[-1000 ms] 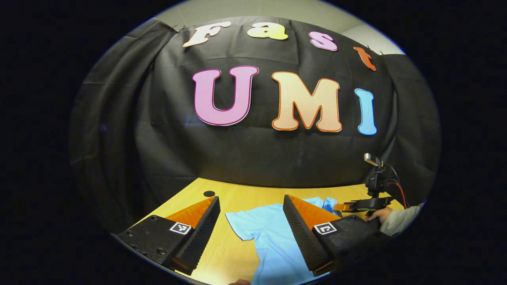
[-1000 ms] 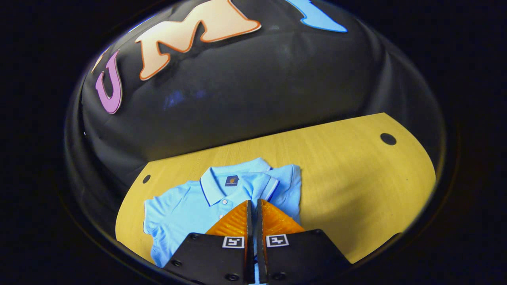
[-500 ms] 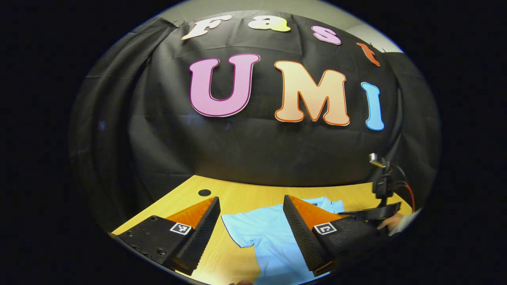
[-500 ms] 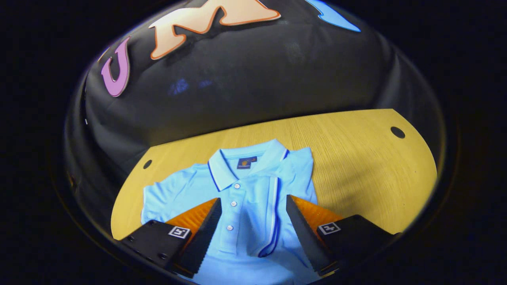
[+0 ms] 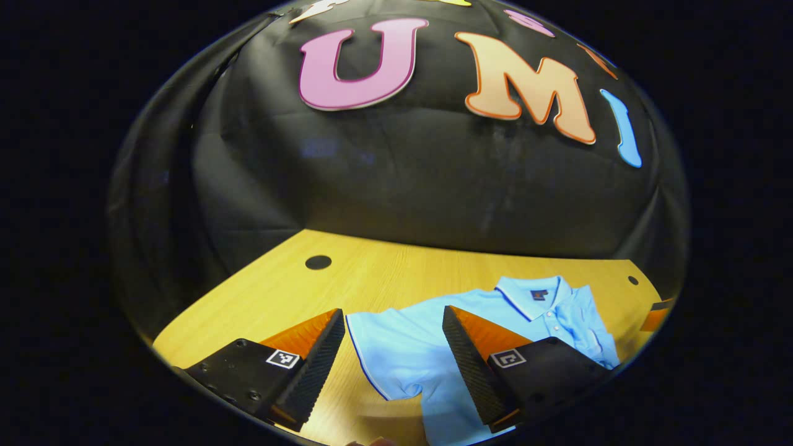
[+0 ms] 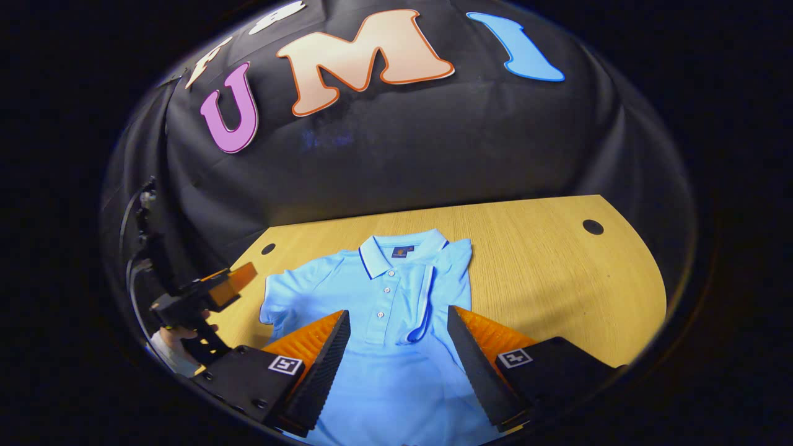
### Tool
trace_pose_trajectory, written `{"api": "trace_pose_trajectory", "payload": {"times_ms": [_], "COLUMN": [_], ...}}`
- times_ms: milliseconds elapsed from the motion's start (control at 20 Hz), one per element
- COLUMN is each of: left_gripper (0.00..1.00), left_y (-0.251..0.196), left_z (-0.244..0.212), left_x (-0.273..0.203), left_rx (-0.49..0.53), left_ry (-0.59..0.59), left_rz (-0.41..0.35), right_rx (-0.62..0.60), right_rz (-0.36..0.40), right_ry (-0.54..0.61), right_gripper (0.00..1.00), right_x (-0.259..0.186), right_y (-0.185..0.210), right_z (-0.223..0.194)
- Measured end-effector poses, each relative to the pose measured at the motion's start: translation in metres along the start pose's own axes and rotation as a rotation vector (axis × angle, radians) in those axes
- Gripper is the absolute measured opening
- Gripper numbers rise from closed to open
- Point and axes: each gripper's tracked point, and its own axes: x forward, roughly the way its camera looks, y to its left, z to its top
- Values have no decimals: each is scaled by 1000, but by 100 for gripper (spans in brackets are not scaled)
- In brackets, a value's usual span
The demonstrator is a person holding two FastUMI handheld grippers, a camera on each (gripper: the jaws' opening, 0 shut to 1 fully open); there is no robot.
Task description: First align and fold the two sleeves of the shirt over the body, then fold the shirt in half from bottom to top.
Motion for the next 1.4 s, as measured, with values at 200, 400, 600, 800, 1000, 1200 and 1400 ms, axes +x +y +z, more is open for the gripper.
{"api": "trace_pose_trajectory", "payload": {"times_ms": [200,400,600,800,1000,1200,1400], "left_gripper": [95,96,90,1,0,0,0], "left_y": [6,9,0,-22,-44,-108,-165], "left_z": [-43,-64,-65,-61,-36,-12,-30], "left_x": [27,34,34,37,26,9,6], "left_rx": [-2,-4,10,-54,-20,37,62], "left_ry": [120,190,208,190,157,132,177], "left_rz": [13,35,-12,-67,-89,-212,-287], "right_rx": [-8,28,34,40,46,68,55], "right_rz": [-28,-32,-33,-49,-64,-71,-73], "right_ry": [10,1,-1,-18,-35,-35,-40], "right_gripper": [98,98,98,98,98,98,98], "right_x": [-17,-28,-38,-48,-59,-65,-66], "right_y": [-14,-21,-26,-40,-51,-56,-54], "right_z": [-6,-2,-4,-6,-8,-14,-20]}}
